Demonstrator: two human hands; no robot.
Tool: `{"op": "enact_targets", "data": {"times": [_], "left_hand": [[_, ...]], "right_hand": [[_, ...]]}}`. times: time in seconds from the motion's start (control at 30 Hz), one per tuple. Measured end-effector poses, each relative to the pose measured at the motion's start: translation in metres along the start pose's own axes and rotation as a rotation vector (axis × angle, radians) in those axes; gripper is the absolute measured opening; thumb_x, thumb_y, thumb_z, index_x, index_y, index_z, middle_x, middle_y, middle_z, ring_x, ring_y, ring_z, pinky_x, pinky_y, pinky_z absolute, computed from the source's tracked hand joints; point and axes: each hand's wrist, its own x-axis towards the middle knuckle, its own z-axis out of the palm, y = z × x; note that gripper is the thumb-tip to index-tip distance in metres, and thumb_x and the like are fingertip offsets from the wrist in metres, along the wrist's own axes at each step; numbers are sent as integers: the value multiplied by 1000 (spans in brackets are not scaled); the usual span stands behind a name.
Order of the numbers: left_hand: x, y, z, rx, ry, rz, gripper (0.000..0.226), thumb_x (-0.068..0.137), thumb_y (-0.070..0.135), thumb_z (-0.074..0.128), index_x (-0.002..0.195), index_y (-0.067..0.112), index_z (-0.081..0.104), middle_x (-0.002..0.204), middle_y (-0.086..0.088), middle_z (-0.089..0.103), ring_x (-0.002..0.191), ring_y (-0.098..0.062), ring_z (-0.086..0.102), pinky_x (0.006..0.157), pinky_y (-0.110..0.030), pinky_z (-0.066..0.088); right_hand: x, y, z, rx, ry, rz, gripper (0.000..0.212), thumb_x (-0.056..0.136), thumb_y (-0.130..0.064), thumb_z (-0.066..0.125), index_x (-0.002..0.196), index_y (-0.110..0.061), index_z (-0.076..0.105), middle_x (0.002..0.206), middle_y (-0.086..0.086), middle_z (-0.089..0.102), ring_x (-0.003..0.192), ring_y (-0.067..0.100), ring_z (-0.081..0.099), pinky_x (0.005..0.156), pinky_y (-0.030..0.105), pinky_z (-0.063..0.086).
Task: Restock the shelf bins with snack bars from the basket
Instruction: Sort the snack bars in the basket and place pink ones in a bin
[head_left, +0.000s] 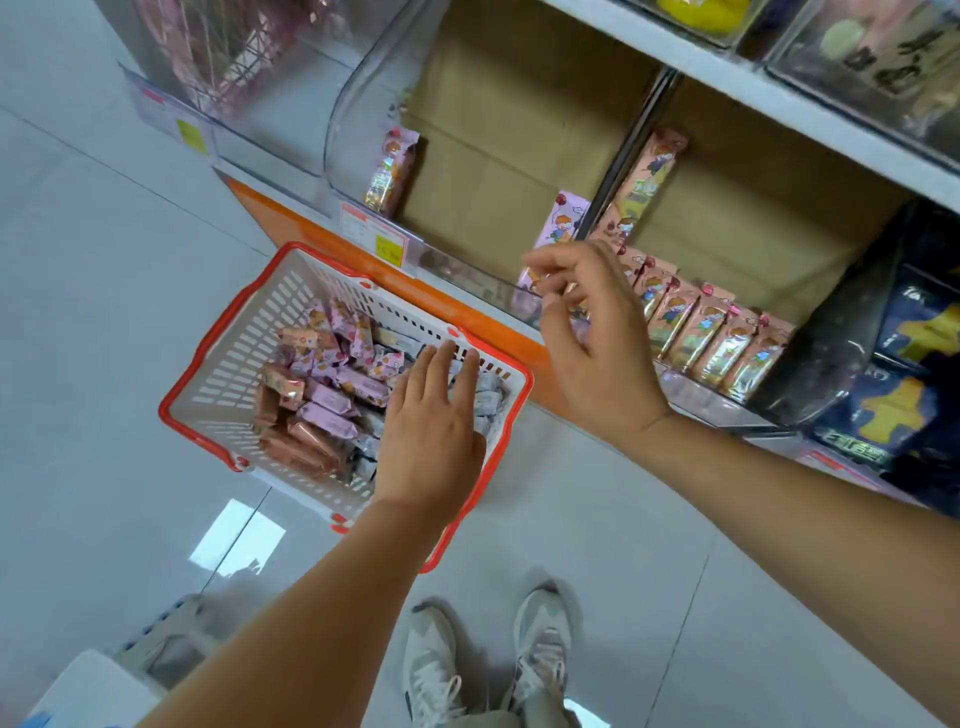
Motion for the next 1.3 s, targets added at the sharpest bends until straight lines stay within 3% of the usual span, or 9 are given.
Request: {"op": "enact_targets", "data": {"times": [0.17,0.27,0.43,0.57,0.7,0.87,0.97,1.13,1.3], "left_hand": [[-44,-62,24,29,-161,-259,65,92,27,48,151,18,23,157,-8,22,146,-27,16,118,-38,13],[-70,-99,40,8,-183,-365,65,90,25,49,150,17,25,156,-6,23,144,-26,17,116,-37,16],[-96,-152,73,-59,-228,-468,71,94,22,44,155,16,8,163,-7,4,149,-26,2,119,-38,7],[-100,-184,103,-78,-247,-476,76,94,20,40,154,16,-6,162,-7,-12,149,-25,-13,121,-38,-2],[-99,-209,132,-73,-248,-472,75,95,13,32,152,14,-16,158,-7,-24,146,-23,-24,121,-38,-9],[-103,-218,157,-78,-186,-439,78,95,9,33,150,15,-22,157,-7,-29,144,-23,-26,121,-38,-8],[-107,-220,164,-64,-156,-427,79,95,9,34,150,14,-23,157,-7,-29,144,-24,-27,121,-40,-8],[-104,-219,155,-15,-182,-413,73,98,13,31,151,11,-21,157,-10,-27,144,-27,-27,121,-41,-9],[-99,-219,143,38,-257,-415,68,101,18,29,152,13,-15,159,-10,-23,145,-29,-25,121,-43,-7]], "right_hand": [[-37,-8,76,62,-390,93,24,94,-3,47,110,-10,62,106,1,59,94,11,58,78,22,46],[-57,8,126,-47,-700,299,25,97,-9,48,120,-14,56,108,0,52,90,14,55,80,35,49],[-79,25,199,-128,-1088,585,32,103,-20,44,135,-16,45,121,11,55,106,33,57,83,45,51],[-88,36,259,-87,-1108,662,38,103,-23,44,140,-14,42,134,7,48,100,20,54,76,27,43],[-99,55,325,-59,-1106,674,48,101,-27,49,145,-14,37,146,5,43,132,22,44,102,31,39],[-103,64,370,44,-1128,713,70,94,-43,52,153,-19,25,151,1,38,135,18,40,104,28,34],[-108,75,380,-63,-1097,728,89,74,-71,50,147,-22,38,145,9,47,132,27,45,110,42,37],[-105,87,368,-108,-1073,736,27,92,-42,61,82,-17,63,83,0,64,84,17,61,74,29,48],[-99,78,344,47,-1040,837,33,102,-30,42,126,-10,54,112,1,60,98,16,61,85,30,50]]}}
